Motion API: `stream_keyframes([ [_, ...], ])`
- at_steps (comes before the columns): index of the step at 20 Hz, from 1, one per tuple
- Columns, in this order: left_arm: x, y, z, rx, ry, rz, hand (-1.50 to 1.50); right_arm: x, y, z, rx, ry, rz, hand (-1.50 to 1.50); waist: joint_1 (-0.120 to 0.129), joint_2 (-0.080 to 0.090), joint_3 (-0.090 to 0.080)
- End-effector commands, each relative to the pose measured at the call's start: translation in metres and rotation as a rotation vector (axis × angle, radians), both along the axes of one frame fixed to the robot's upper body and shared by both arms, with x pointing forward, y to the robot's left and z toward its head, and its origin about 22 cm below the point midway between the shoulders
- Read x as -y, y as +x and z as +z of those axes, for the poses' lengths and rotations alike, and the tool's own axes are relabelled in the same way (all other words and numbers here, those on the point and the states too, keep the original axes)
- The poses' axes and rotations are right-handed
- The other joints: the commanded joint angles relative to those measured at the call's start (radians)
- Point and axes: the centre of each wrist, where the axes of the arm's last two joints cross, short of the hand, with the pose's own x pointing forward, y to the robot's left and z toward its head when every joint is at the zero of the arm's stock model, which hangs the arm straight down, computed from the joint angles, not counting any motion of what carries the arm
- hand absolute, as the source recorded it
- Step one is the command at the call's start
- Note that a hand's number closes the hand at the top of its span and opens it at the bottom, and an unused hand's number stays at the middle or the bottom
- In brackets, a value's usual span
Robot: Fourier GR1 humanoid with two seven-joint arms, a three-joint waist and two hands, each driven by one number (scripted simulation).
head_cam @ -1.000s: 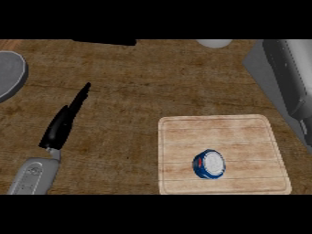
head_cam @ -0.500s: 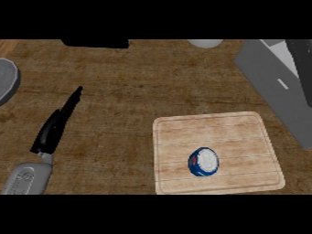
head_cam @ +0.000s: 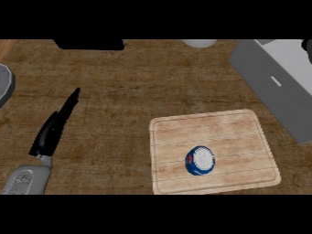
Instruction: Pick the eggplant from the cutting board and place it in the cardboard box
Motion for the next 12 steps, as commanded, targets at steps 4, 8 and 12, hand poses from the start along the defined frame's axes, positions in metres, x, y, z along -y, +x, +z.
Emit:
stream_keyframes([
  [4,-0.016,-0.006,-0.006,0.009,0.002,0.019,0.00,0.024,-0.010,-0.050,0.051,0.355,-0.111,-1.50,-0.007,-0.001,0.000],
  [8,-0.008,0.006,0.018,0.000,-0.012,0.003,0.00,0.041,-0.019,-0.063,0.208,0.268,0.033,-1.50,-0.001,0.001,0.001],
  [12,-0.003,-0.006,0.001,-0.008,-0.007,0.004,0.00,0.036,-0.023,-0.064,0.506,0.151,0.087,-1.50,0.002,0.002,0.002],
])
